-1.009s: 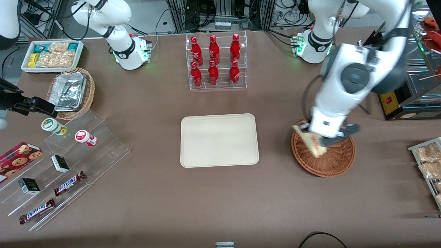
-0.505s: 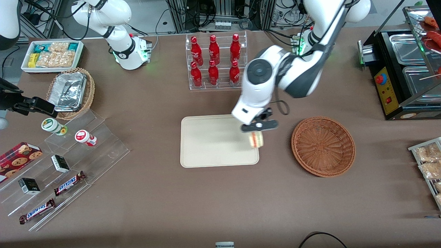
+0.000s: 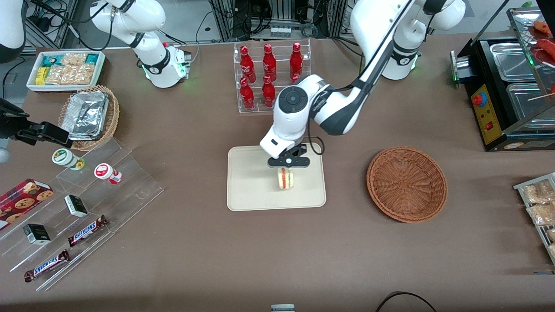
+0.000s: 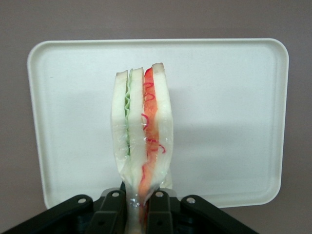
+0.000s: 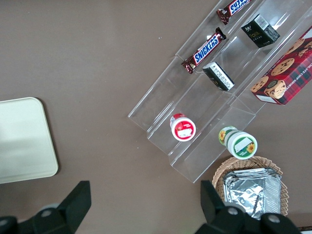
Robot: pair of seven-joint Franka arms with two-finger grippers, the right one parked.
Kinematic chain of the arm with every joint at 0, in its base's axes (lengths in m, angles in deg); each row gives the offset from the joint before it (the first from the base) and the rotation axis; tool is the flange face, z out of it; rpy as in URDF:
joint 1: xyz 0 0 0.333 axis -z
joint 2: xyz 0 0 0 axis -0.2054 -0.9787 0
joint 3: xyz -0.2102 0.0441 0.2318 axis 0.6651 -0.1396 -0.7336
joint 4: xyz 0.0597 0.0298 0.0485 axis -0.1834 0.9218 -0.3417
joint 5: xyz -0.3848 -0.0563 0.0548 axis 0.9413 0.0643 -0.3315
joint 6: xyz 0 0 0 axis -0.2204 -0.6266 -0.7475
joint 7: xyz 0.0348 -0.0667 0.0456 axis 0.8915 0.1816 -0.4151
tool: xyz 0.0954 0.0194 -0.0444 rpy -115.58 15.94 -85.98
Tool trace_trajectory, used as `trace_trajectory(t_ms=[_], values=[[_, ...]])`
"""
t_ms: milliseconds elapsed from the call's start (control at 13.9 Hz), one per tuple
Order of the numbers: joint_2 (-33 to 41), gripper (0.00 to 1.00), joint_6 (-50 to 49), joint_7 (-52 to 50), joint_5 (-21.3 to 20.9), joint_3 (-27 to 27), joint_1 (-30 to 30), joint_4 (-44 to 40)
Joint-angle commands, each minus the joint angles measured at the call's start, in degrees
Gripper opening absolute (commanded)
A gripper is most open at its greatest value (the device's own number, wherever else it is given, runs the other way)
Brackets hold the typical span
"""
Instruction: Place sandwich from basket to tray
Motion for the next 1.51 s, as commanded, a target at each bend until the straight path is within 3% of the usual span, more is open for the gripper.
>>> trace_trajectory(t_ms=[0, 505, 577, 721, 1009, 1441], values=[[-4.73, 0.0, -0.15, 0.56, 0.46, -0.78, 1.96, -4.89], [-9.49, 0.0, -0.24, 0.47, 0.11, -0.87, 4.78, -6.3], [-9.49, 0.16, -0.15, 0.47, 0.02, -0.87, 4.78, -6.21], [-9.92, 1.0, -0.24, 0.47, -0.07, -0.87, 4.78, -6.3], [-8.18, 1.0, -0.85, -0.06, 0.11, -1.22, 4.26, -6.82], [2.45, 1.0, -9.54, -0.76, 0.72, -1.49, 0.67, -7.0]])
